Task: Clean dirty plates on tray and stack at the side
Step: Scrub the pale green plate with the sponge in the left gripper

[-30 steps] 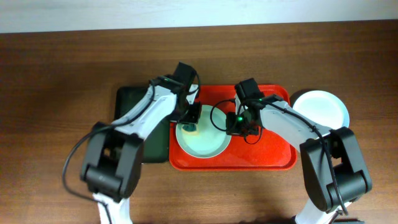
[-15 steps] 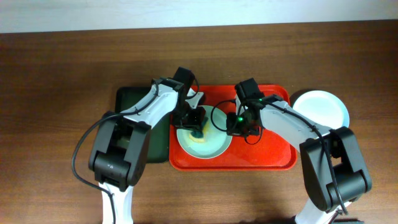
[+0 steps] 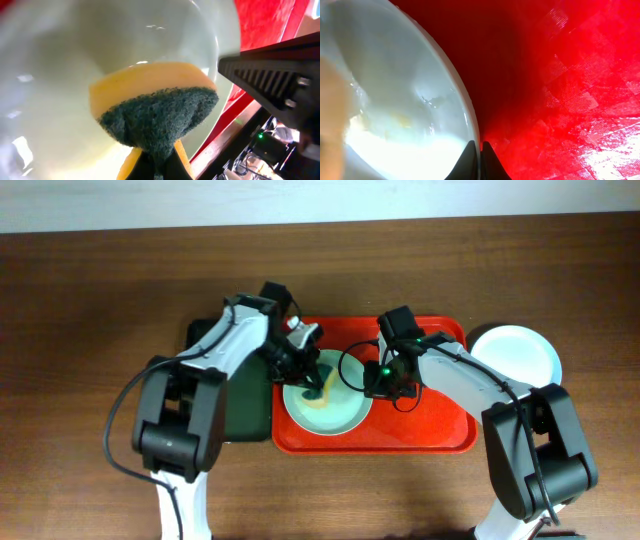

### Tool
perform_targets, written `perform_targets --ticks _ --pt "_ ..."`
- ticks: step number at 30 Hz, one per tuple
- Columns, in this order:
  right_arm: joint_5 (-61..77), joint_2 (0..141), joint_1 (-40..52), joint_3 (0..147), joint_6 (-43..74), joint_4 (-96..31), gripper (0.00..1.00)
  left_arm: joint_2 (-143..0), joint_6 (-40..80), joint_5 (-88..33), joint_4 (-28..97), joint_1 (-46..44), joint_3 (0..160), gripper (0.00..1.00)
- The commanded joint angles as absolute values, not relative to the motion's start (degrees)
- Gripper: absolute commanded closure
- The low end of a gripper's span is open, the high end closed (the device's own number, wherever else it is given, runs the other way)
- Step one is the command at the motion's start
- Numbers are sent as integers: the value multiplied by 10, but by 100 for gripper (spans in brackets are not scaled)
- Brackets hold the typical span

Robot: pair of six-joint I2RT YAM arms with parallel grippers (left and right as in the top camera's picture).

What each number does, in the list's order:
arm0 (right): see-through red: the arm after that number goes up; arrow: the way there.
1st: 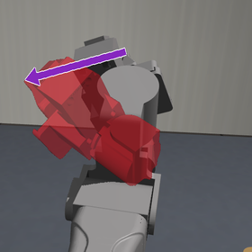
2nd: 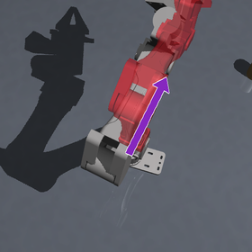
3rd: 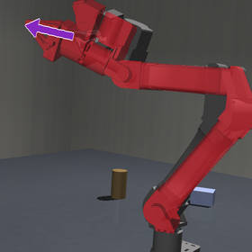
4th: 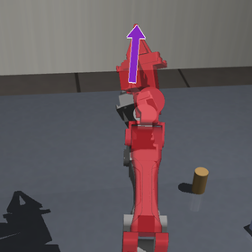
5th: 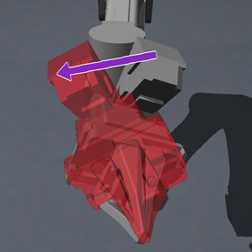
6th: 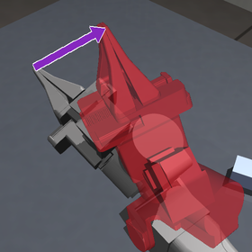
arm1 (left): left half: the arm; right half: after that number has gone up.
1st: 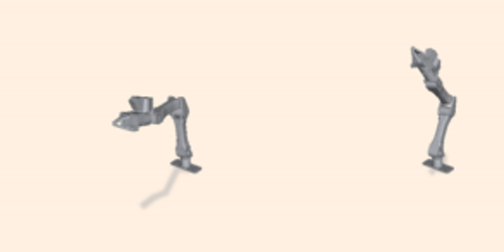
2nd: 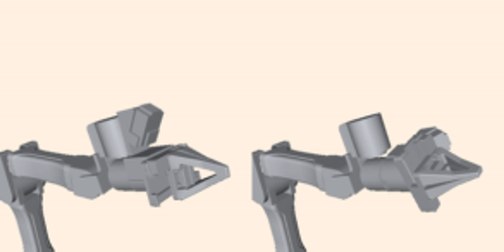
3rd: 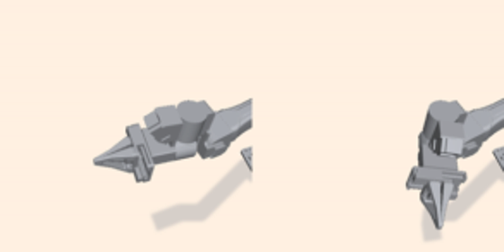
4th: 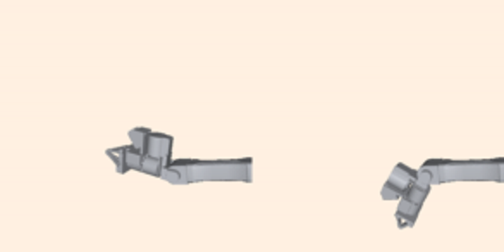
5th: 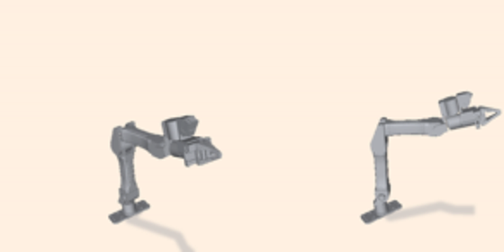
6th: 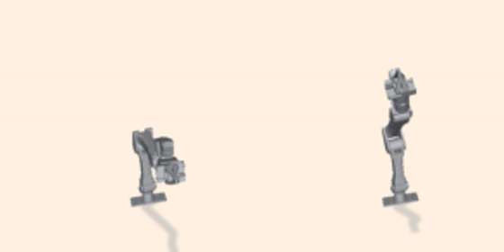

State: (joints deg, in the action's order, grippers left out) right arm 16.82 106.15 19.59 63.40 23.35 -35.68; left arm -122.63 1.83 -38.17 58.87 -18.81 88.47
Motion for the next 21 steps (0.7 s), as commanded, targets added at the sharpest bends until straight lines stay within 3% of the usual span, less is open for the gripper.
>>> perform_targets --ticks 1,11,17,21 --pt "173 1062 199 632 227 -356 96 -1181 4 -318 591 -187 897 100" --pt "173 1062 199 632 227 -353 96 -1181 96 -185 460 -214 781 100" --pt "173 1062 199 632 227 -353 96 -1181 145 -200 406 -229 708 100" --pt "173 1063 199 632 228 -352 96 -1181 145 -277 406 -246 702 100"
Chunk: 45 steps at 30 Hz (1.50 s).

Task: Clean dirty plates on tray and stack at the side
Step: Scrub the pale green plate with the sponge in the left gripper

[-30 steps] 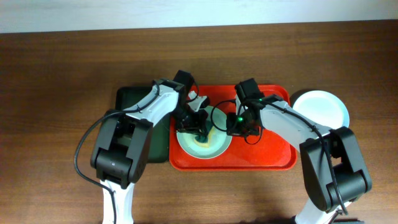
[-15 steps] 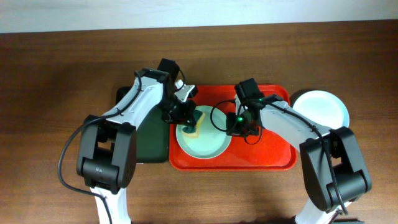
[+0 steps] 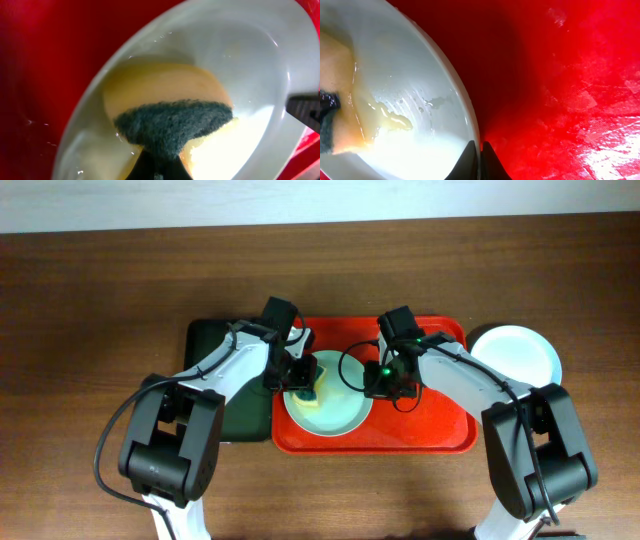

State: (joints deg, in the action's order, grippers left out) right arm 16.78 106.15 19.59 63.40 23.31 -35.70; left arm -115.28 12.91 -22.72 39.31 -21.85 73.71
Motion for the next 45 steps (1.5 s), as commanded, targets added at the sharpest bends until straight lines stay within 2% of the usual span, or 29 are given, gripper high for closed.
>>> perform_targets --ticks 1,7,12,15,19,22,24,38,41,45 --pt "173 1063 199 632 227 -353 96 -1181 145 -313 398 -251 702 100" --pt "173 1062 199 632 228 -353 96 -1181 145 -474 353 -256 702 100" --pt "173 1062 199 632 227 -353 96 -1168 139 -493 346 -241 723 100" --pt "173 1062 199 632 227 -353 96 -1131 132 -421 360 -230 732 100" --pt "173 1062 199 632 227 -353 96 -1060 133 -235 397 -236 734 100" --pt "173 1062 199 632 227 -353 96 -1043 133 -139 416 -251 734 100" --pt "173 1062 199 632 227 -353 96 -1047 133 -111 416 -262 728 100" --pt "173 1063 199 632 227 -353 96 -1123 159 -66 375 -285 712 100" --pt "173 1063 199 632 227 -353 96 -1135 158 -100 378 -285 712 100" --pt "173 1062 199 632 227 -353 96 -1136 159 -219 368 -285 712 100"
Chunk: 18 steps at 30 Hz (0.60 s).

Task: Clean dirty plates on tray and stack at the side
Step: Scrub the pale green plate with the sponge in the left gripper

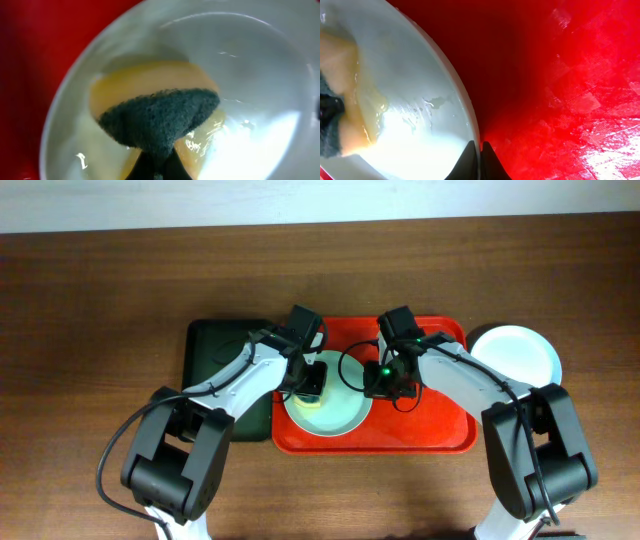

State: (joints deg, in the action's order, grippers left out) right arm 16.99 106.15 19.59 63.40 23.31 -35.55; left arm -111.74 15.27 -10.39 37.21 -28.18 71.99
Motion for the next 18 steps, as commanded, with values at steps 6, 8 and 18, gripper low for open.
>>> perform_targets --ticks 6,8,18 --pt "173 1063 199 632 227 -353 96 -1136 158 -305 356 -285 712 100" --pt "174 1063 199 632 228 -353 96 -1136 158 -305 356 -284 712 100" --pt "174 1062 199 632 227 -353 96 -1136 158 -209 361 -289 712 100"
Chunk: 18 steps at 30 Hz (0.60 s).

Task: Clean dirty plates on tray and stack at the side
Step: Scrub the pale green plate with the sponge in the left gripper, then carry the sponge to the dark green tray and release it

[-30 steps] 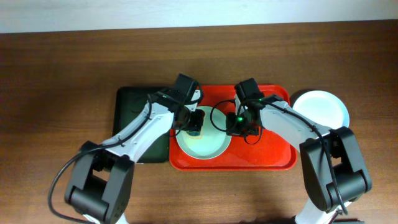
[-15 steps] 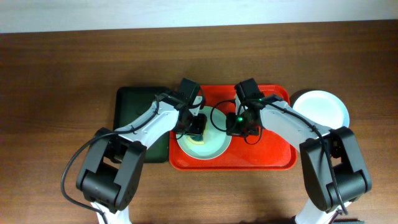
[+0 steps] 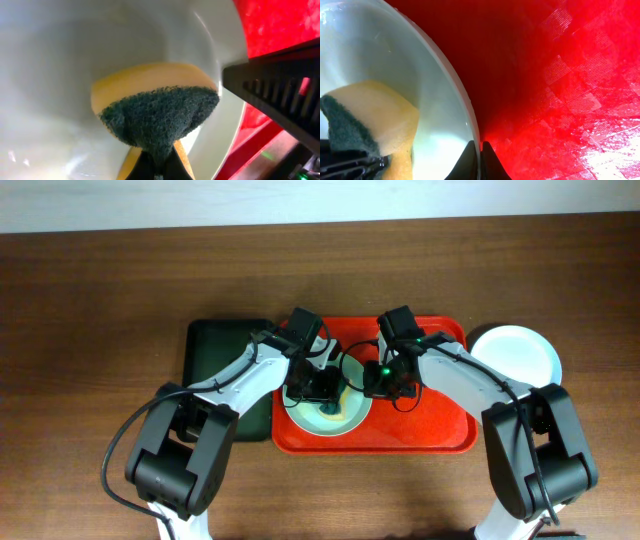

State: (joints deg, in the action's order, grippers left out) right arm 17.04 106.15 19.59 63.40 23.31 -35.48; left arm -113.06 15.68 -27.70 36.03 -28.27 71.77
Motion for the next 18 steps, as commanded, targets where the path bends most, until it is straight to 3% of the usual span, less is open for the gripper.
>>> perform_targets --ticks 1,5,18 --pt "174 1063 199 632 228 -353 96 -1136 158 -175 361 -292 712 98" --pt "173 1062 199 632 228 -354 96 -1136 158 -100 365 -297 712 98" --pt "173 1063 199 632 228 -353 96 -1123 158 -72 428 -295 717 100"
